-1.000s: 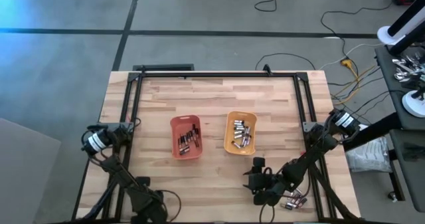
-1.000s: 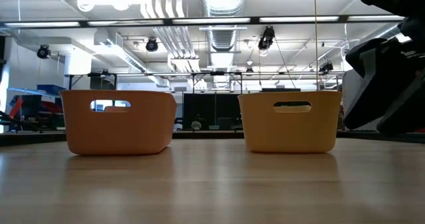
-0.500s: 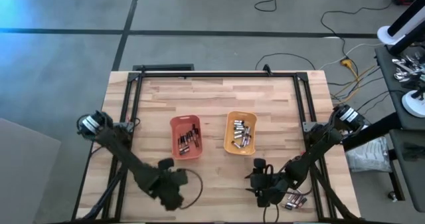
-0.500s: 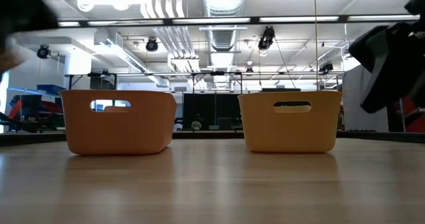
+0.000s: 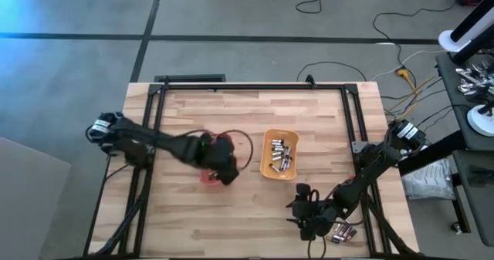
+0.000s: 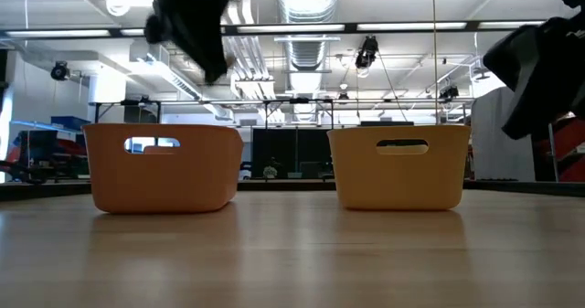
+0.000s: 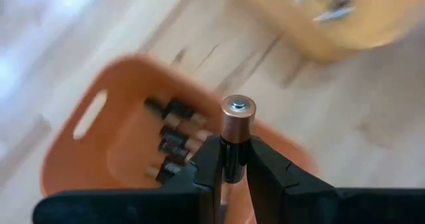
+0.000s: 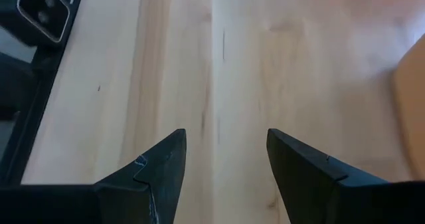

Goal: Sort batteries
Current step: Put the brown-black battery into the orange bin

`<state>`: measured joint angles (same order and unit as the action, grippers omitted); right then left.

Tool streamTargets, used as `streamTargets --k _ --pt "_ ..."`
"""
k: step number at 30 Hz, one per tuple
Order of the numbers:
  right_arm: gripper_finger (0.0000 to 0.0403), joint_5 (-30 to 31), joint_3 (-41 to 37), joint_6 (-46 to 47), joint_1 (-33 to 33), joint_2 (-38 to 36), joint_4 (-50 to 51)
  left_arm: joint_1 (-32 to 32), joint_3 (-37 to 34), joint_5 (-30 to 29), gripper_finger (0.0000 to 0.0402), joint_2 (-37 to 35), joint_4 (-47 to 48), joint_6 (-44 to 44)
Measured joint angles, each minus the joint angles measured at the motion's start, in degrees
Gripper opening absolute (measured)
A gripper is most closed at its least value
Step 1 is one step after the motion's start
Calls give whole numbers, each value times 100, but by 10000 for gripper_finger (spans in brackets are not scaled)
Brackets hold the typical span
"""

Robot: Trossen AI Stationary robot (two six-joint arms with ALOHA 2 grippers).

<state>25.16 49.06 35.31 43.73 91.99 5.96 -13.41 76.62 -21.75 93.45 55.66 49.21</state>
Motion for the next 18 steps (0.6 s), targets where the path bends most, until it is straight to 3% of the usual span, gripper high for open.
streamTargets --k 7,13,18 --pt "203 -592 0 522 142 -4 436 786 -523 1261 33 462 -29 297" --pt "203 -705 0 442 309 -8 610 900 -730 1377 40 881 -81 270" --pt "203 -1158 8 89 304 -153 954 892 -581 1383 73 1145 -103 318"
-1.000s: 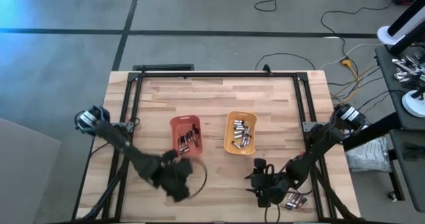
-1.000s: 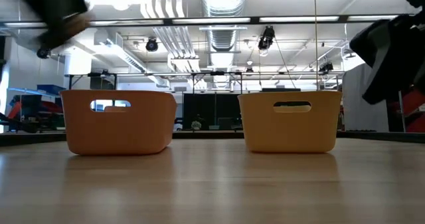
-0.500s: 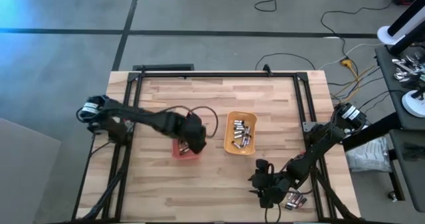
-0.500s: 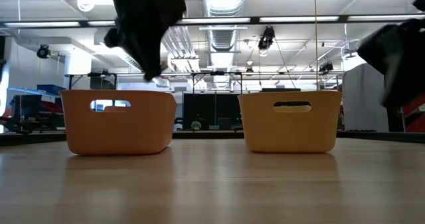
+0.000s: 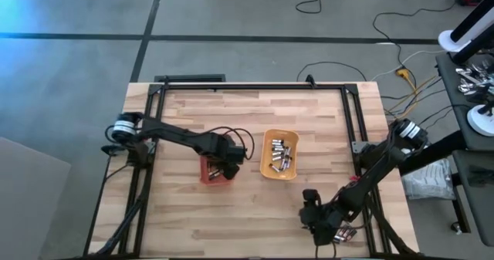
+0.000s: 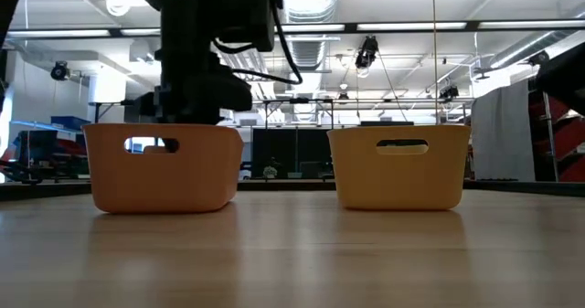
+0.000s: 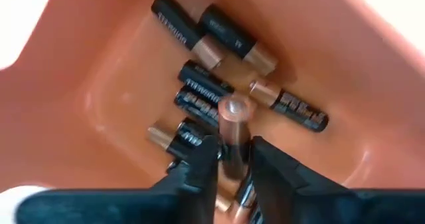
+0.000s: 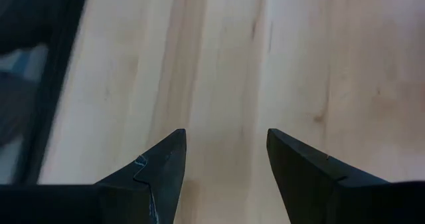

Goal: Sort batteries
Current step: Put the brown-black battery into the orange bin, then put the black-silver battery into the yellow bin

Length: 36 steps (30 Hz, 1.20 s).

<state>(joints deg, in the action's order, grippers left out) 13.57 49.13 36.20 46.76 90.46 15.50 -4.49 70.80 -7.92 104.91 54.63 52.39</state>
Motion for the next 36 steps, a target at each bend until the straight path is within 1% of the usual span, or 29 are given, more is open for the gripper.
streamTargets --k 4,6,7,10,13,14,17,21,24,28,32,34,36 --pt "203 -14 139 -271 -67 -278 629 47 431 136 117 104 401 -3" --pt "203 32 226 -362 -102 -485 962 80 812 119 140 86 772 -263" --pt "203 103 254 -432 -105 -600 1070 100 1020 19 150 62 940 -377" --pt "203 494 272 -839 -105 -1011 1264 241 1728 -728 173 -66 1311 -435" --pt "203 740 279 -1226 -105 -1455 1291 563 2421 -1505 189 -112 1374 -436" --pt "203 768 277 -1324 -105 -1591 1294 703 2621 -1648 195 -106 1364 -471" --pt "203 810 277 -1372 -105 -1941 1288 1238 2953 -1709 218 -98 1237 -759" --pt "203 816 276 -1391 -79 -2206 1326 2076 2955 -1684 261 -72 1222 -697" --pt "203 856 199 -1482 -50 -2243 1459 2664 2785 -1586 295 -72 1218 -373" --pt "203 855 16 -1633 -52 -2211 1492 3297 2525 -1374 330 -27 945 -354" --pt "203 856 -86 -1681 -52 -2208 1487 3814 2431 -1210 352 263 659 -685" --pt "203 857 -104 -1698 -52 -2208 1476 4035 2427 -1160 359 492 610 -918" --pt "203 890 -132 -1766 -52 -2208 1463 4252 2426 -988 363 705 497 -1215"
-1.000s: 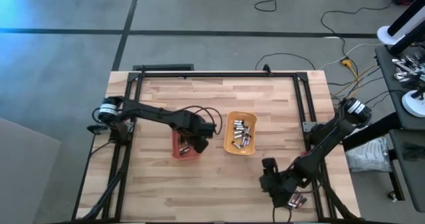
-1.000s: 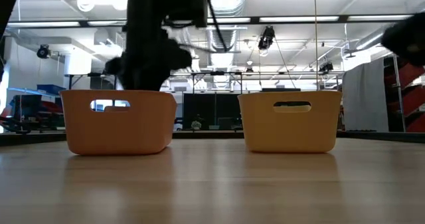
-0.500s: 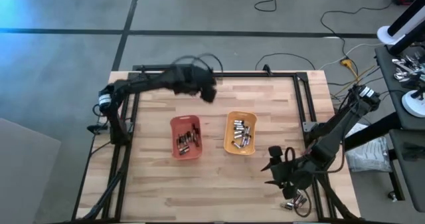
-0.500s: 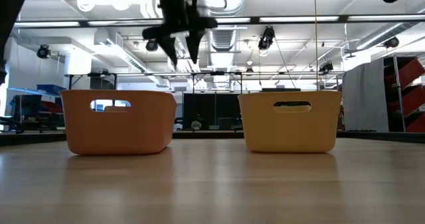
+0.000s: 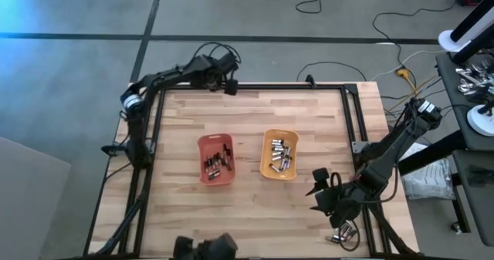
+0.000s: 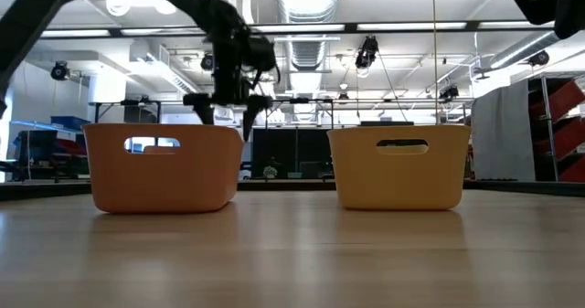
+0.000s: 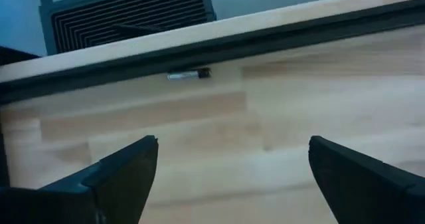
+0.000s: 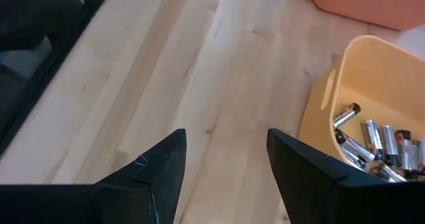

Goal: Sort batteries
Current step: Put the black-silver battery into the yellow bin

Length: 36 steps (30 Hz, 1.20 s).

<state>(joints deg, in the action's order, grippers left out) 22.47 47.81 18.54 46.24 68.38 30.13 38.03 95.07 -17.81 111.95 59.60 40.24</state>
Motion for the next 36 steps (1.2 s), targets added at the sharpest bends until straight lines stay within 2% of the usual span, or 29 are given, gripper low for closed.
streamTargets --k 5,9,16,28,36 --pt "203 522 -189 -81 -13 2 -5 375 -2 53 363 468 -573 -335" --pt "203 1064 -340 -72 -15 2 -11 571 -2 323 363 811 -945 -505" --pt "203 1651 -411 25 -36 2 -3 766 -4 338 363 1159 -929 -438" --pt "203 1656 -459 291 -140 -4 137 996 -362 395 363 1158 -1260 -330" --pt "203 1655 -567 341 -171 -16 157 1214 -772 862 360 1133 -1844 -374"
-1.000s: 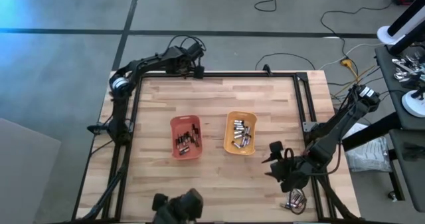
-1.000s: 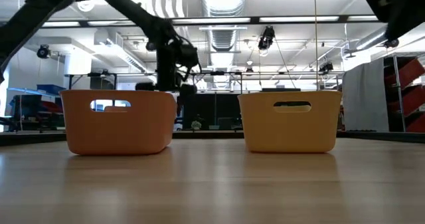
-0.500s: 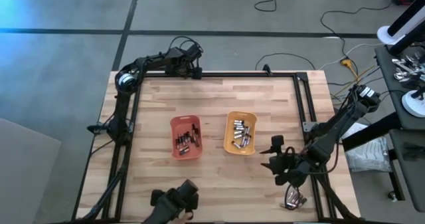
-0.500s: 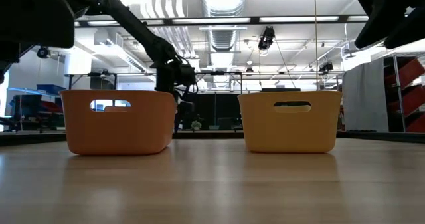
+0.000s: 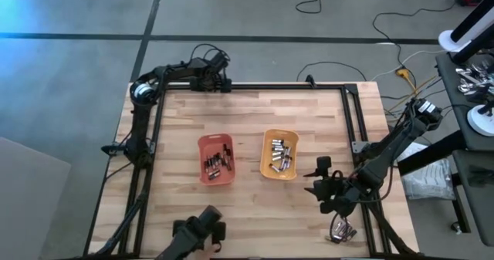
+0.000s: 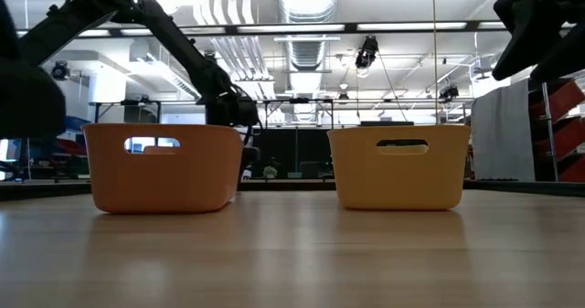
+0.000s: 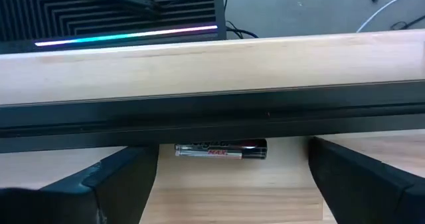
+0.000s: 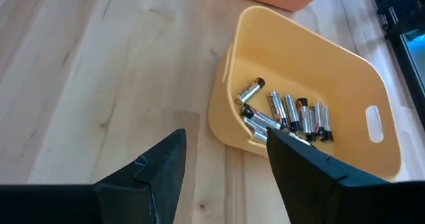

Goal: Sort batteries
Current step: Put the black-silver battery into the yellow bin

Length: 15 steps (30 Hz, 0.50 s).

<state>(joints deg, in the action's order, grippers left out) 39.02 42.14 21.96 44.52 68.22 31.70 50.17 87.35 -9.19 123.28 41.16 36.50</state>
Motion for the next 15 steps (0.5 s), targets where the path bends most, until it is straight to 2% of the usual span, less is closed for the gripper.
streamTargets --k 7,15 --pt "203 4 -35 0 -179 -34 -2 61 -99 -204 324 4 -110 11" --pt "203 3 -82 -3 -246 -34 -3 89 -475 -347 226 -22 -488 146"
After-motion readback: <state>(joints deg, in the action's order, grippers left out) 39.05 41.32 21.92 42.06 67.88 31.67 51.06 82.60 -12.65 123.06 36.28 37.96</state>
